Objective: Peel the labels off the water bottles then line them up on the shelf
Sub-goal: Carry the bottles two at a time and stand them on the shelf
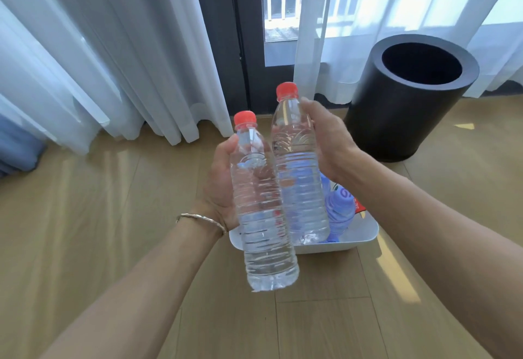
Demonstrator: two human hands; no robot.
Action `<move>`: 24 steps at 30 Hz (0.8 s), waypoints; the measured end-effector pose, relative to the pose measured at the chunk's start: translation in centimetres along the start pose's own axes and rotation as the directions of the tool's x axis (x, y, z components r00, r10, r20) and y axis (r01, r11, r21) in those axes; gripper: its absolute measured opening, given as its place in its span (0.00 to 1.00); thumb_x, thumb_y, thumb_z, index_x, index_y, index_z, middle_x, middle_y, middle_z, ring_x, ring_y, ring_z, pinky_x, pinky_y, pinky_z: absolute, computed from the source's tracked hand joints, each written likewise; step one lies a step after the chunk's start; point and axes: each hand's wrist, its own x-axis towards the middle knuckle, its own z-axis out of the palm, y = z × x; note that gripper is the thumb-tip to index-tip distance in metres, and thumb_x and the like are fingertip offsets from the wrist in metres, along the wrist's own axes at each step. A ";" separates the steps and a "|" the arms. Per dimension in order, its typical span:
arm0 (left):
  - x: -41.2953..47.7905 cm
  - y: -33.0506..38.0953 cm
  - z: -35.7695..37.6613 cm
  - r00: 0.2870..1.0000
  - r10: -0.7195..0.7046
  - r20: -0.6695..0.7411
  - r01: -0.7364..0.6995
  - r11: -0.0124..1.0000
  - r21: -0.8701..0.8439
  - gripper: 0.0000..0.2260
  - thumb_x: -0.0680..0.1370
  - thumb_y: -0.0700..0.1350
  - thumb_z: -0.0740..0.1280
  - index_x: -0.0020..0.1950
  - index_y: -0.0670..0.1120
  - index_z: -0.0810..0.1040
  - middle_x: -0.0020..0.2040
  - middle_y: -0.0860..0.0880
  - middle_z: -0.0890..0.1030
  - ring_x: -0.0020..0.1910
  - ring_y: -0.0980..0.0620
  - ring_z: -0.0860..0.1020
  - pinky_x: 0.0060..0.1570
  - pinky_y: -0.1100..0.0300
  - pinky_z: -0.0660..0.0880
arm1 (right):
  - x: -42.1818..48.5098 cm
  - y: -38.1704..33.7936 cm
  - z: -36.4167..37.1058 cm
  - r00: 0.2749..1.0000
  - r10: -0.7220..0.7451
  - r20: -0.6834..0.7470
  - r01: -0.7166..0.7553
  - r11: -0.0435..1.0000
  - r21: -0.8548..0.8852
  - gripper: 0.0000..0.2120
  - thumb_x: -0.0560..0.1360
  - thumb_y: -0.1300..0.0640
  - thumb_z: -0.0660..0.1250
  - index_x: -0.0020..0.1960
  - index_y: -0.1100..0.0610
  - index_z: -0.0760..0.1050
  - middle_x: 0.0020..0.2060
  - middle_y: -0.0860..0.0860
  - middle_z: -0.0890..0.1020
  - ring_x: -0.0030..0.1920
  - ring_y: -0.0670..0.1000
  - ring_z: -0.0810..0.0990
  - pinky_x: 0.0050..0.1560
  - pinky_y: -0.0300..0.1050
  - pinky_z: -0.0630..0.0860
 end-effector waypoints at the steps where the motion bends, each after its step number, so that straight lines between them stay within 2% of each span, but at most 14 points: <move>1: 0.1 0.0 0.1 1.000 0.006 -0.006 -0.006 1.000 0.029 0.28 0.81 0.58 0.46 0.48 0.40 0.79 0.45 0.42 0.82 0.46 0.44 0.81 0.52 0.48 0.76 | 0.1 0.1 0.1 0.998 0.028 -0.053 -0.032 0.995 -0.093 0.30 0.61 0.32 0.69 0.48 0.57 0.81 0.48 0.54 0.84 0.49 0.56 0.82 0.56 0.56 0.78; 2: 0.3 0.1 0.2 0.999 0.018 -0.040 -0.015 0.996 0.090 0.29 0.81 0.58 0.46 0.44 0.42 0.81 0.41 0.44 0.83 0.43 0.47 0.82 0.48 0.51 0.78 | 0.1 0.3 0.1 0.996 0.062 -0.064 -0.071 0.985 -0.157 0.37 0.58 0.26 0.68 0.53 0.55 0.80 0.52 0.54 0.83 0.53 0.56 0.82 0.59 0.57 0.76; 4: 0.5 0.2 0.1 0.996 0.036 -0.083 -0.023 0.988 0.150 0.31 0.81 0.61 0.48 0.38 0.44 0.84 0.37 0.47 0.83 0.37 0.49 0.83 0.41 0.54 0.80 | -0.3 0.7 0.0 0.985 0.160 0.063 -0.146 0.971 -0.188 0.43 0.59 0.22 0.63 0.62 0.52 0.76 0.57 0.54 0.82 0.57 0.57 0.81 0.62 0.59 0.75; 6: 1.0 0.5 0.1 0.996 0.015 -0.084 0.000 0.983 0.184 0.35 0.79 0.66 0.47 0.41 0.44 0.86 0.42 0.44 0.84 0.42 0.46 0.84 0.45 0.51 0.81 | -0.5 1.3 -0.3 0.955 0.224 0.193 -0.184 0.961 -0.204 0.44 0.61 0.23 0.62 0.67 0.52 0.72 0.58 0.56 0.81 0.57 0.58 0.81 0.60 0.60 0.76; 8: 1.3 1.0 0.0 0.987 -0.020 -0.158 0.062 0.962 0.268 0.38 0.75 0.71 0.47 0.50 0.43 0.85 0.51 0.41 0.84 0.51 0.43 0.83 0.56 0.46 0.78 | -0.7 1.8 -0.6 0.945 0.208 0.251 -0.163 0.969 -0.188 0.41 0.62 0.29 0.68 0.65 0.56 0.73 0.56 0.60 0.82 0.55 0.61 0.83 0.56 0.59 0.78; 11: 1.9 1.9 -0.7 0.955 0.079 -0.286 0.050 0.907 0.417 0.39 0.71 0.72 0.58 0.64 0.41 0.75 0.59 0.36 0.80 0.58 0.37 0.79 0.63 0.37 0.71 | -1.1 2.3 -0.2 0.985 0.062 0.160 -0.027 0.977 -0.213 0.22 0.70 0.41 0.72 0.54 0.57 0.77 0.47 0.57 0.85 0.47 0.57 0.85 0.49 0.53 0.80; 13: 2.0 2.3 -0.9 0.910 0.206 -0.359 0.033 0.828 0.560 0.37 0.67 0.71 0.64 0.62 0.43 0.75 0.59 0.35 0.80 0.57 0.34 0.79 0.60 0.35 0.73 | -1.2 2.7 -0.1 0.997 -0.035 0.065 0.052 0.955 -0.291 0.13 0.72 0.44 0.72 0.48 0.52 0.75 0.43 0.52 0.82 0.43 0.50 0.82 0.45 0.48 0.80; 16: 1.7 2.1 -0.9 0.881 0.287 -0.376 0.054 0.729 0.683 0.26 0.66 0.67 0.72 0.49 0.46 0.77 0.52 0.35 0.81 0.54 0.33 0.80 0.55 0.37 0.76 | -1.2 3.4 0.2 0.997 -0.077 0.027 0.081 0.937 -0.340 0.18 0.68 0.40 0.73 0.50 0.48 0.73 0.47 0.49 0.82 0.47 0.48 0.82 0.49 0.48 0.80; 19: 1.8 1.8 -0.9 0.843 0.392 -0.368 0.055 0.617 0.785 0.26 0.70 0.55 0.75 0.55 0.36 0.77 0.49 0.36 0.82 0.45 0.42 0.83 0.44 0.51 0.82 | -1.6 3.7 0.7 0.990 -0.138 0.027 0.138 0.916 -0.376 0.15 0.67 0.38 0.73 0.45 0.43 0.70 0.46 0.44 0.80 0.48 0.45 0.81 0.47 0.44 0.79; 20: 1.8 1.7 -0.9 0.824 0.419 -0.381 0.063 0.601 0.797 0.29 0.68 0.56 0.76 0.58 0.36 0.76 0.50 0.38 0.82 0.44 0.45 0.83 0.43 0.53 0.82 | -1.6 3.7 0.8 0.988 -0.155 0.023 0.153 0.914 -0.375 0.14 0.68 0.39 0.73 0.44 0.42 0.69 0.45 0.43 0.79 0.48 0.44 0.80 0.47 0.44 0.79; 22: 1.6 1.9 -0.7 0.785 0.456 -0.420 0.103 0.572 0.814 0.36 0.62 0.62 0.76 0.60 0.39 0.74 0.52 0.40 0.82 0.46 0.45 0.84 0.46 0.48 0.82 | -1.8 3.6 0.8 0.982 -0.188 0.023 0.182 0.907 -0.380 0.13 0.70 0.40 0.72 0.43 0.41 0.69 0.45 0.41 0.78 0.47 0.42 0.79 0.46 0.41 0.77; 24: 1.4 2.2 -0.1 0.750 0.502 -0.432 0.095 0.564 0.820 0.36 0.60 0.64 0.75 0.58 0.41 0.75 0.51 0.42 0.83 0.45 0.45 0.84 0.46 0.46 0.82 | -2.3 3.1 1.0 0.979 -0.203 0.024 0.196 0.902 -0.384 0.12 0.71 0.41 0.71 0.44 0.41 0.69 0.44 0.38 0.76 0.45 0.39 0.77 0.41 0.36 0.74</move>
